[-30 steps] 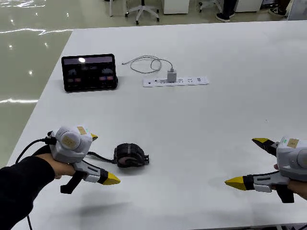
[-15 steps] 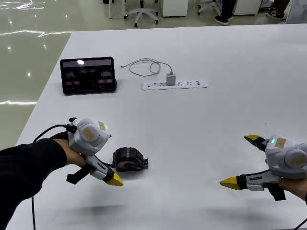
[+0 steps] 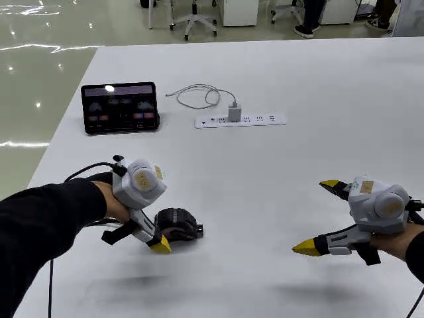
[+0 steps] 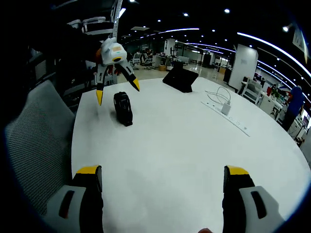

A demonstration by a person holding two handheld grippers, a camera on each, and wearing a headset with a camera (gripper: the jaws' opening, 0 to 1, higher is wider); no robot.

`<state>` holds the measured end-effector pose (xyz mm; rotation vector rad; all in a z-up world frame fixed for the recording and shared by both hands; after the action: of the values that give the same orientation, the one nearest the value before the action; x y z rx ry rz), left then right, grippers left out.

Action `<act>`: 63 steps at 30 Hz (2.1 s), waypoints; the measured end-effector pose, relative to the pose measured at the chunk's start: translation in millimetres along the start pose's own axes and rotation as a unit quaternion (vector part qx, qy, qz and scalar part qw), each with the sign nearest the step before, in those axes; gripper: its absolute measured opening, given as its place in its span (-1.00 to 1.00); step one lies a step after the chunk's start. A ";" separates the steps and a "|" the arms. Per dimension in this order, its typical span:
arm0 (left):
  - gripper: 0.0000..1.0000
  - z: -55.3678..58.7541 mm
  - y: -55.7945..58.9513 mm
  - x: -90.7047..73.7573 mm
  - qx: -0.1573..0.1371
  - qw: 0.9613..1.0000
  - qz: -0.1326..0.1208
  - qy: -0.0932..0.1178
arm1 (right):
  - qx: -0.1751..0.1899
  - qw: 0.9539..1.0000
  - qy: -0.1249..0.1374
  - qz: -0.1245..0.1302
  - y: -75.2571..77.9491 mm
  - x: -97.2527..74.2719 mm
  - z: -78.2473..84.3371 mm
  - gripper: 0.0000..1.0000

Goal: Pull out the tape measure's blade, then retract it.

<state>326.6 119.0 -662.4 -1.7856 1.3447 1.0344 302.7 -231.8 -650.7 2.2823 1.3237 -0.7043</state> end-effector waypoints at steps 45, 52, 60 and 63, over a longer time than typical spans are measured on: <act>-0.38 -26.8 4.1 28.5 0.100 0.993 0.054 -0.035 | -0.082 0.980 -0.021 -0.183 -55.1 129.2 -72.9 0.75; -0.38 -26.0 4.6 30.4 0.078 0.995 0.038 -0.038 | -0.078 0.979 -0.032 -0.188 -64.2 148.2 -74.8 0.54; -0.38 -25.4 3.3 31.2 0.070 0.996 0.043 -0.033 | -0.112 0.971 -0.046 -0.205 -72.2 161.3 -78.3 0.19; -0.38 -25.2 3.8 31.4 0.066 0.997 0.042 -0.029 | -0.119 0.968 -0.054 -0.214 -74.5 168.0 -78.3 0.13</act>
<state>332.9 82.5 -678.6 -1.6032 1.4297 1.0092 325.3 -39.0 -697.7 1.7619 1.7657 -0.7441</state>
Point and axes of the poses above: the centre of the closed fingertips' face, and the gripper's own axes: x roughly forward along the fingers, y roughly to its right, z roughly out of its underside, the point moved 9 cm from there along -x, roughly backward along the fingers
